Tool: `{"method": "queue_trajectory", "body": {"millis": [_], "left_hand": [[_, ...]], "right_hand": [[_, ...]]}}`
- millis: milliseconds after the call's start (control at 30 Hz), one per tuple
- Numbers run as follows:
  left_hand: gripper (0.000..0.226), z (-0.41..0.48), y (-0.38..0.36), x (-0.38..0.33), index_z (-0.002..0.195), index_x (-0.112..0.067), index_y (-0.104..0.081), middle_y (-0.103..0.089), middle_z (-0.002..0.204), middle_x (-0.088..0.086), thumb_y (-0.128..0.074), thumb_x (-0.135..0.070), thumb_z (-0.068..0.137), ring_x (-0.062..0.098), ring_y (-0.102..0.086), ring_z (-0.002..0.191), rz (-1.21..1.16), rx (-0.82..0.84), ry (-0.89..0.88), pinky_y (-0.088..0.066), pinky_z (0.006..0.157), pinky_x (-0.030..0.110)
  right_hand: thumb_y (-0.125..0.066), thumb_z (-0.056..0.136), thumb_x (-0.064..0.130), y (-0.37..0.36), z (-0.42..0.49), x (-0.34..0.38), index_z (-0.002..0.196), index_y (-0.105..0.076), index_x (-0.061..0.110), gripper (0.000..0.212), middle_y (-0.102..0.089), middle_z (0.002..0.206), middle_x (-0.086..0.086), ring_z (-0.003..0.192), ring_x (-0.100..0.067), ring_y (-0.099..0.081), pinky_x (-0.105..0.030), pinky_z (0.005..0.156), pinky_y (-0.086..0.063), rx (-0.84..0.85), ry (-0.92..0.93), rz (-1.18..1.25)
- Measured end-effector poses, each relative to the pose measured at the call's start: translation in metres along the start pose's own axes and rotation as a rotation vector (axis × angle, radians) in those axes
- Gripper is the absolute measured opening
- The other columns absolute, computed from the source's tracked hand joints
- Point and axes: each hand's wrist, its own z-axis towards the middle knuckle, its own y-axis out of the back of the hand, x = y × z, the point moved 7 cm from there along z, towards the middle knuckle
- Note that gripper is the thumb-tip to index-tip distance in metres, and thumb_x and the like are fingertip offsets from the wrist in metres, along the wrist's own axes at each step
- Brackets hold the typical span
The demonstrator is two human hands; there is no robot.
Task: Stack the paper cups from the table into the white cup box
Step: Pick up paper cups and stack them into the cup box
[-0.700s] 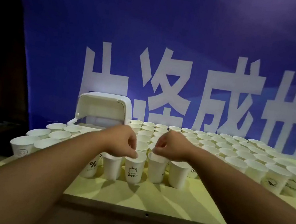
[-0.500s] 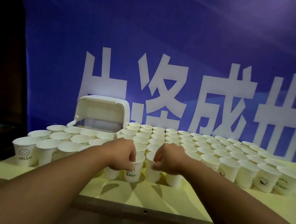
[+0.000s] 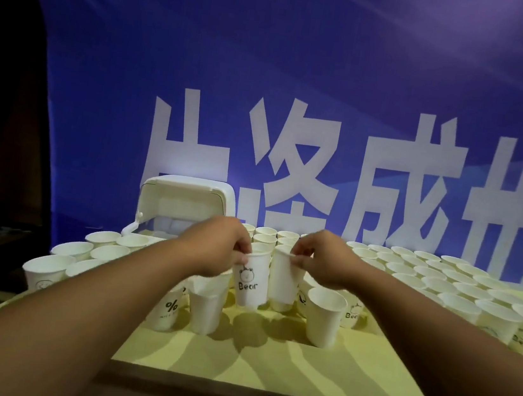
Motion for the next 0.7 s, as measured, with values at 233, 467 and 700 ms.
{"method": "queue_trajectory", "body": {"millis": [233,467,700], "left_hand": [[0.009,0.032,0.041,0.045,0.101,-0.027,-0.079,-0.072,0.096,-0.011,-0.074,-0.026,0.093,0.010,-0.065,0.084,0.031,-0.113,0.075,-0.059,0.083,0.039],[0.011,0.071,0.037,0.101,0.100,-0.024,-0.080,-0.074,0.097,-0.006,-0.071,-0.026,0.095,0.015,-0.066,0.085,0.063,-0.183,0.183,-0.055,0.080,0.034],[0.014,0.109,0.010,0.153,0.103,-0.020,-0.080,-0.076,0.099,0.002,-0.069,-0.027,0.097,0.016,-0.066,0.082,0.099,-0.137,0.293,-0.058,0.080,0.035]], "right_hand": [[-0.062,0.097,0.022,0.020,0.047,0.016,0.111,-0.069,0.016,0.018,-0.063,0.103,0.001,0.093,-0.017,-0.059,-0.027,0.076,-0.049,-0.162,-0.010,0.115],[-0.064,0.096,0.022,-0.012,0.116,0.024,0.112,-0.069,0.017,0.018,-0.064,0.106,0.001,0.091,-0.017,-0.059,-0.025,0.074,-0.046,-0.255,-0.059,0.232],[-0.064,0.095,0.022,-0.044,0.169,0.038,0.110,-0.070,0.017,0.017,-0.066,0.101,0.001,0.087,-0.017,-0.063,-0.027,0.078,-0.053,-0.286,-0.028,0.297]]}}
